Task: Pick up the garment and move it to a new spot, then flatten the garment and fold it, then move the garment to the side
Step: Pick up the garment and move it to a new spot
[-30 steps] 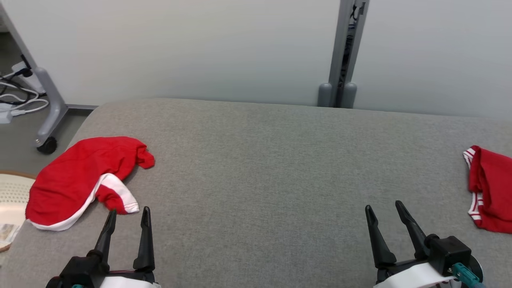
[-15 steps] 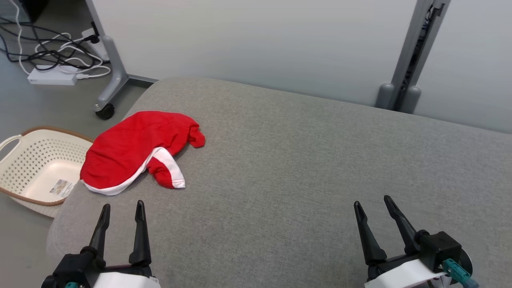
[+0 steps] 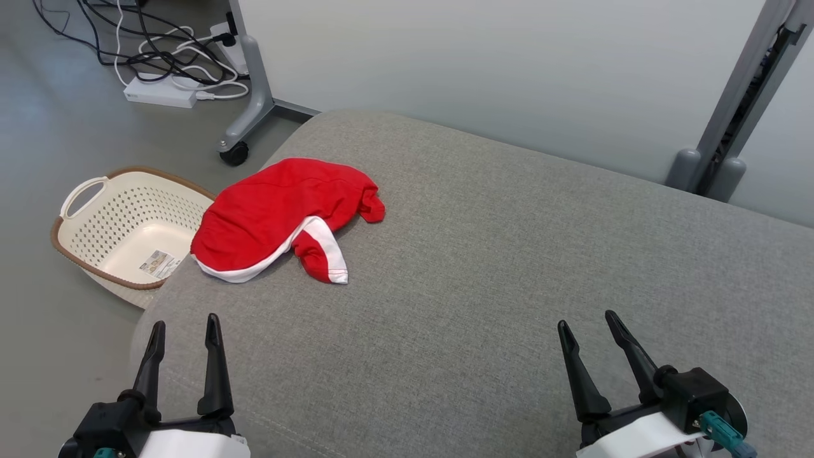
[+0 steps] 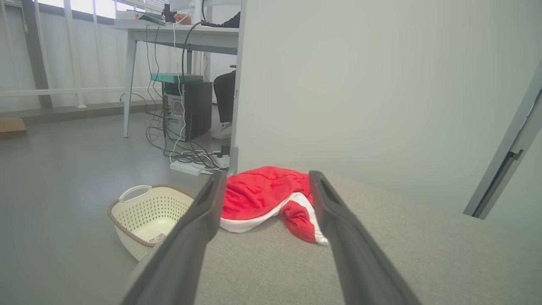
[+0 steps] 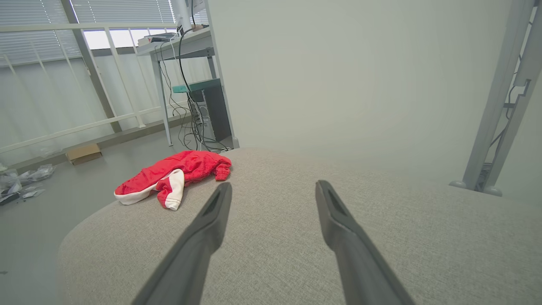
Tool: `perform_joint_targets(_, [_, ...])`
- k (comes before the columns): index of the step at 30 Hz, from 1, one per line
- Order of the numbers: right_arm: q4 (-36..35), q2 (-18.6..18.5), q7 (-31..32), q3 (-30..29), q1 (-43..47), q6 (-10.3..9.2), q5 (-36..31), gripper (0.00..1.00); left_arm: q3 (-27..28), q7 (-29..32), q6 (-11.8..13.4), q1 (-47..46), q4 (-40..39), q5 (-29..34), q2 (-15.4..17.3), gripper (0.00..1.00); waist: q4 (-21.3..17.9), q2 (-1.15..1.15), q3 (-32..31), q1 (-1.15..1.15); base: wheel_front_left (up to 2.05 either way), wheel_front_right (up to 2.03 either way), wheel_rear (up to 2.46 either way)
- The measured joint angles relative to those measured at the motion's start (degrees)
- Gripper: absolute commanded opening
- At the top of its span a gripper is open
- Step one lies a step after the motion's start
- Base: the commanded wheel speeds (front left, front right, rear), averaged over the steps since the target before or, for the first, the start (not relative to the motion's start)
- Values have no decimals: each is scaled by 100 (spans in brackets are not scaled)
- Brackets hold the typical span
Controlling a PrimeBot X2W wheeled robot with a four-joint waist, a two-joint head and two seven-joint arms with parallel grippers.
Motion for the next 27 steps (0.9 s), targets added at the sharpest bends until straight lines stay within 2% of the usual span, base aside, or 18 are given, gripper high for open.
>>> perform_joint_targets(14, [29,-86,0,-25,-22,0,-89,100,19,0,16,-117,43,-291,0,100,69,0,167,0,0,0,0])
perform_joint_targets(19, [18,-300,0,26,-316,0,-170,100,-16,0,33,-642,222,-578,0,100,31,0,522,0,0,0,0])
perform_joint_targets(27, [3,-744,0,172,-764,0,-211,100,-21,-1,-91,-1913,916,-896,-3,100,-90,0,1241,0,0,0,0])
